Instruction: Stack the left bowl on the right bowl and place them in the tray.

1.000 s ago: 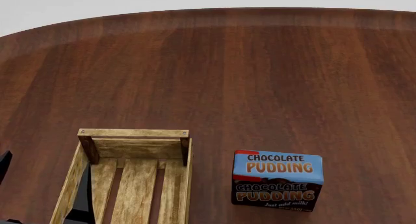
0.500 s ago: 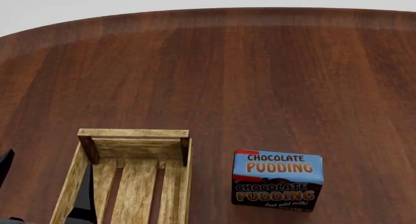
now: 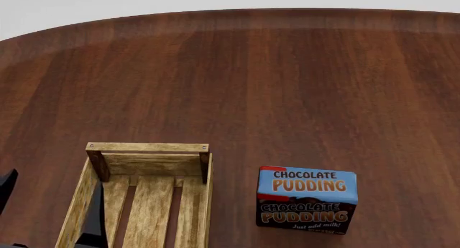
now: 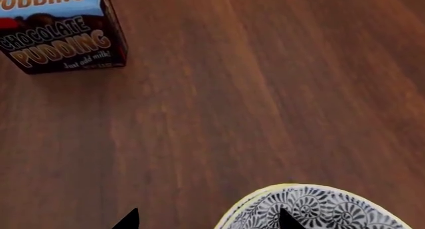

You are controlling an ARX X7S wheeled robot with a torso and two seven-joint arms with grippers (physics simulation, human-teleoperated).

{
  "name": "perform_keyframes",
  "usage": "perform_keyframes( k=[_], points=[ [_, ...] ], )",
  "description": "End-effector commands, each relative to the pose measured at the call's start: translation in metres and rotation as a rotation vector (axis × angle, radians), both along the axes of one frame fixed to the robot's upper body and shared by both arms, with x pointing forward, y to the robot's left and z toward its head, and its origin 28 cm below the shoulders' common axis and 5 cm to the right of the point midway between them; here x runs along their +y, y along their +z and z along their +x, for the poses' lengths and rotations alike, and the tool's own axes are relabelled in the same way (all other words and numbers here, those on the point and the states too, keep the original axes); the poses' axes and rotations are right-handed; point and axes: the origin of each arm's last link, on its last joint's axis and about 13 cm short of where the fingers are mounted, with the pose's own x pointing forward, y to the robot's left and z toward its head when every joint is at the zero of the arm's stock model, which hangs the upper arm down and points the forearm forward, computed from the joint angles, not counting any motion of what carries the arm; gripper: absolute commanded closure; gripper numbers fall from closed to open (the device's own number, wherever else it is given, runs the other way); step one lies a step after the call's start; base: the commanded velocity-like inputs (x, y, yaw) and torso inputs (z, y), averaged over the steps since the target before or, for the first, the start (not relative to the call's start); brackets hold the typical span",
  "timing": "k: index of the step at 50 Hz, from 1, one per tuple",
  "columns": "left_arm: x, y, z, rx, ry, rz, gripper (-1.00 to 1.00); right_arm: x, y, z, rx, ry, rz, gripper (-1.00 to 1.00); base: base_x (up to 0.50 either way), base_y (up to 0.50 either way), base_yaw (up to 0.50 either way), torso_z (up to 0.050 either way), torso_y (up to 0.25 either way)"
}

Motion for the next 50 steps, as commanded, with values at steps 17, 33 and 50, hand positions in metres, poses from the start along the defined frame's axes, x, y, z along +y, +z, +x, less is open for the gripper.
perform_keyframes(
  k=[17, 33, 50],
  points=[
    [0.0, -0.002, 0.0, 0.005, 0.001, -0.002, -1.0, -0.006, -0.028, 0.0, 0.037, -0.051, 0.066, -1.0, 0.0, 0.0, 0.0, 0.0, 0.0],
    [-0.002, -0.001, 0.002, 0.003, -0.009, -0.002, -1.0, -0.004, -0.044, -0.005, 0.075, -0.064, 0.097, -1.0, 0.0, 0.0, 0.0, 0.0, 0.0],
    [-0.002, -0.005, 0.002, 0.009, -0.008, -0.007, -1.0, -0.003, -0.063, 0.006, 0.119, -0.063, 0.123, -1.0, 0.0, 0.0, 0.0, 0.0, 0.0]
  ],
)
